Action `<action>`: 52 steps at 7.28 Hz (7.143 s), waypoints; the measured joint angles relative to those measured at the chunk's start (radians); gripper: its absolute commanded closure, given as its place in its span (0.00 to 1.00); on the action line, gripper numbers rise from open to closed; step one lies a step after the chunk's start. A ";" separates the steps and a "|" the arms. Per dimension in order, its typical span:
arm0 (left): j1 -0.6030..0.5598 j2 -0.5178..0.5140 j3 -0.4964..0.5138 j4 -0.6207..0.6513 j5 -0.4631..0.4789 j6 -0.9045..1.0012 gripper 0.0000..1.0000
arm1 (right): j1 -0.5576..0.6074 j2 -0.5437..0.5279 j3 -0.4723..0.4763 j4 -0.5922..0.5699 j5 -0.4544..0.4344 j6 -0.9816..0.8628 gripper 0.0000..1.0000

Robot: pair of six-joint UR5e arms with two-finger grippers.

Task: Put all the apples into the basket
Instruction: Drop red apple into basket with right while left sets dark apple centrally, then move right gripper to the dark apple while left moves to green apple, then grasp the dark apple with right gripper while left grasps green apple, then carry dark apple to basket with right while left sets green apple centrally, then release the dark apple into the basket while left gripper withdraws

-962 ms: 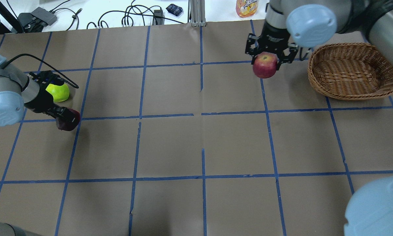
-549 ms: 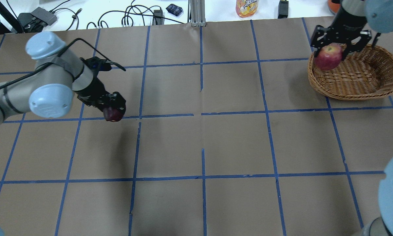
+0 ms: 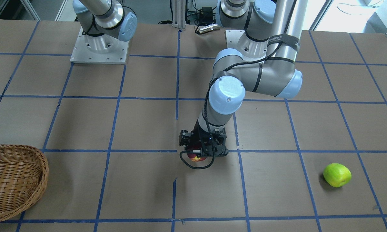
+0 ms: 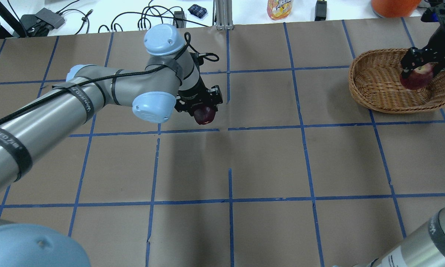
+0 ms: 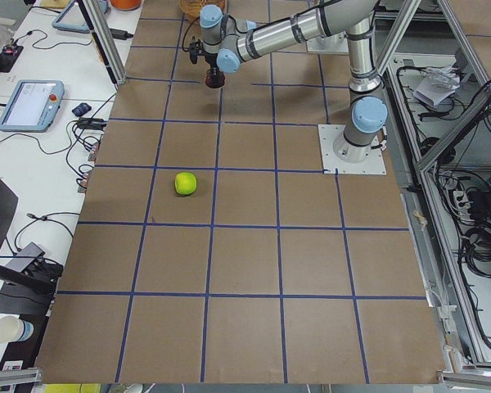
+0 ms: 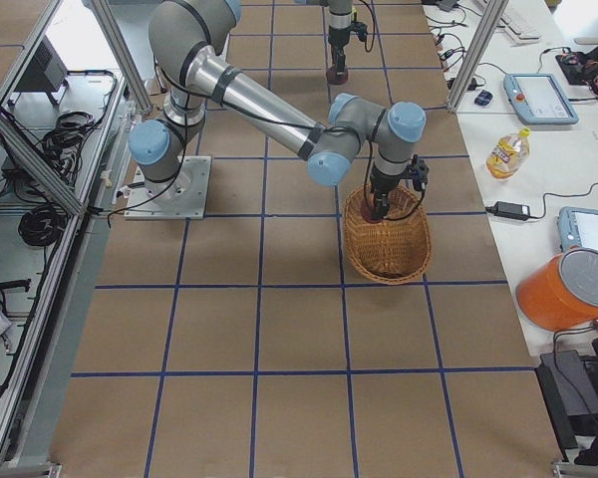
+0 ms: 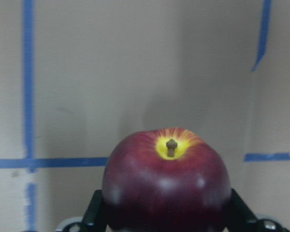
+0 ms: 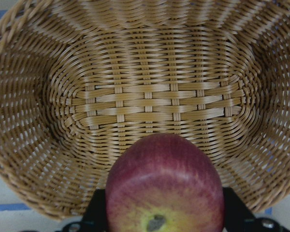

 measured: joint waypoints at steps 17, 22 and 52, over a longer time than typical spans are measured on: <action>0.737 -0.016 0.098 -0.088 0.106 0.842 0.00 | 0.585 -0.035 -0.032 0.071 0.158 1.132 0.00; 0.751 -0.095 0.084 -0.002 0.096 0.850 0.00 | 0.780 0.107 -0.032 -0.098 0.192 1.529 0.00; 0.225 0.314 0.334 -0.693 0.103 0.336 0.00 | -0.009 0.167 -0.099 -0.336 -0.086 0.176 0.00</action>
